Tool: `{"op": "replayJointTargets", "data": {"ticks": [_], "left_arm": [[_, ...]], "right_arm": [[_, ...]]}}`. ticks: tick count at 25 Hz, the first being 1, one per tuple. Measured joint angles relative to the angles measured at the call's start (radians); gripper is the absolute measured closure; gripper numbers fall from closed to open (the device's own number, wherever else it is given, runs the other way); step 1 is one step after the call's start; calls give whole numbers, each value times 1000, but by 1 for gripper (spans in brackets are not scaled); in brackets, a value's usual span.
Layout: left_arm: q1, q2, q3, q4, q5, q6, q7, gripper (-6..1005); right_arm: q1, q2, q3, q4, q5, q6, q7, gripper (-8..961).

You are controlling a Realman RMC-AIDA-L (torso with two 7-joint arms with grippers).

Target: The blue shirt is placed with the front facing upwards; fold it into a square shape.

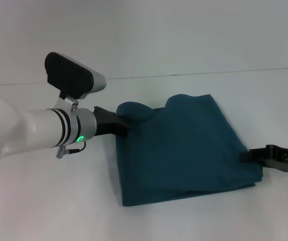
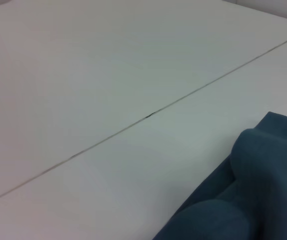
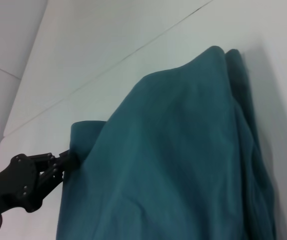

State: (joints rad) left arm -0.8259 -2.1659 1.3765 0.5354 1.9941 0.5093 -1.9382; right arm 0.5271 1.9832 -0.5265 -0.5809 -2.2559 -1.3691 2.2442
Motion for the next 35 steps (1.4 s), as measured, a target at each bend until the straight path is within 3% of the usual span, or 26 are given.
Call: {"op": "replayJointTargets", "data": {"ticks": [3,8,19,35], "left_arm": [[3,0,-1,0,0,0,-4,976],[7,0,-1,0,0,0,-5,971],[15,1,-13,0,0,0,-5,958],[24,2,-24,10,1,5,0,940]], "right_arm": [[-10,-1,3,0,-1,0,0,656],[-23,-1,5,0,0,-1,0,887],[-40,-2,4,-4,4,-7,0,937],[-53,-4,7,-10,6,-15,0,915]]}}
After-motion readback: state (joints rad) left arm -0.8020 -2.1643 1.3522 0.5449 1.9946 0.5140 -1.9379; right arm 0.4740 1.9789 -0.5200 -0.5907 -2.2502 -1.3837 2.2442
